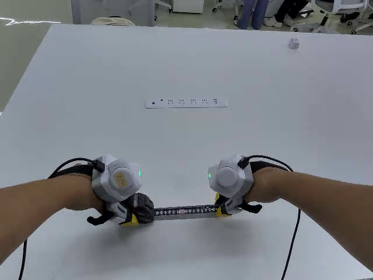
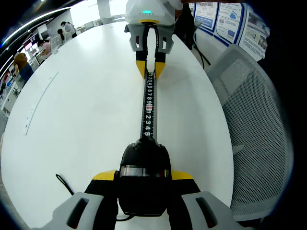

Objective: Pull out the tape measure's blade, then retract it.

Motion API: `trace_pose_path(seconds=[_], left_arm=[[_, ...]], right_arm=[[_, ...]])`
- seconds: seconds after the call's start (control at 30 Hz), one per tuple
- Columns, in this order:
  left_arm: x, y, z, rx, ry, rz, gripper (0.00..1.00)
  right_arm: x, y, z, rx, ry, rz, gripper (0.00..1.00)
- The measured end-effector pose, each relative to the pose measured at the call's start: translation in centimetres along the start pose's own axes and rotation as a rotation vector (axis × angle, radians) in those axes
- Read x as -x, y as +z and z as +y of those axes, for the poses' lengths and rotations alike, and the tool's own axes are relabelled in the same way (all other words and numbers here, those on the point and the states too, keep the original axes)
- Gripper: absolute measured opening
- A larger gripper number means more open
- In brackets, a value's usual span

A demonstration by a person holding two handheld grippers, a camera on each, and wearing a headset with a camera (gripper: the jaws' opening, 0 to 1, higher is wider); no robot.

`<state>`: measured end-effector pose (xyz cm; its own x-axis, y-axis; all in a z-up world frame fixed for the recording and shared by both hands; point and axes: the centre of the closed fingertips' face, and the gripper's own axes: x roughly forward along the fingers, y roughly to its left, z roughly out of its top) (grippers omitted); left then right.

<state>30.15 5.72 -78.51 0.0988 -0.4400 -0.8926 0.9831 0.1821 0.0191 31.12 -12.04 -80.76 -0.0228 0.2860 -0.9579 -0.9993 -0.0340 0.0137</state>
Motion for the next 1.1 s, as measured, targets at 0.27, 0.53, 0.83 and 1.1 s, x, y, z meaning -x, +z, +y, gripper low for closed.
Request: trace_pose_path(seconds=[0.27, 0.53, 0.83, 1.1], left_arm=[[0.0, 0.0, 0.0, 0.003, 0.003, -0.006, 0.36], [0.1, 0.0, 0.0, 0.006, 0.008, -0.015, 0.36], [0.0, 0.1, 0.0, 0.009, 0.007, -0.017, 0.36], [0.0, 0.2, 0.0, 0.013, 0.010, -0.021, 0.36]], right_arm=[[0.0, -0.3, 0.0, 0.006, -0.001, 0.005, 0.13], [0.2, -0.7, 0.0, 0.009, -0.002, 0.006, 0.13], [0.2, -1.4, -0.2, 0.013, -0.006, 0.015, 0.13], [0.2, -1.6, -0.2, 0.003, -0.006, 0.010, 0.13]])
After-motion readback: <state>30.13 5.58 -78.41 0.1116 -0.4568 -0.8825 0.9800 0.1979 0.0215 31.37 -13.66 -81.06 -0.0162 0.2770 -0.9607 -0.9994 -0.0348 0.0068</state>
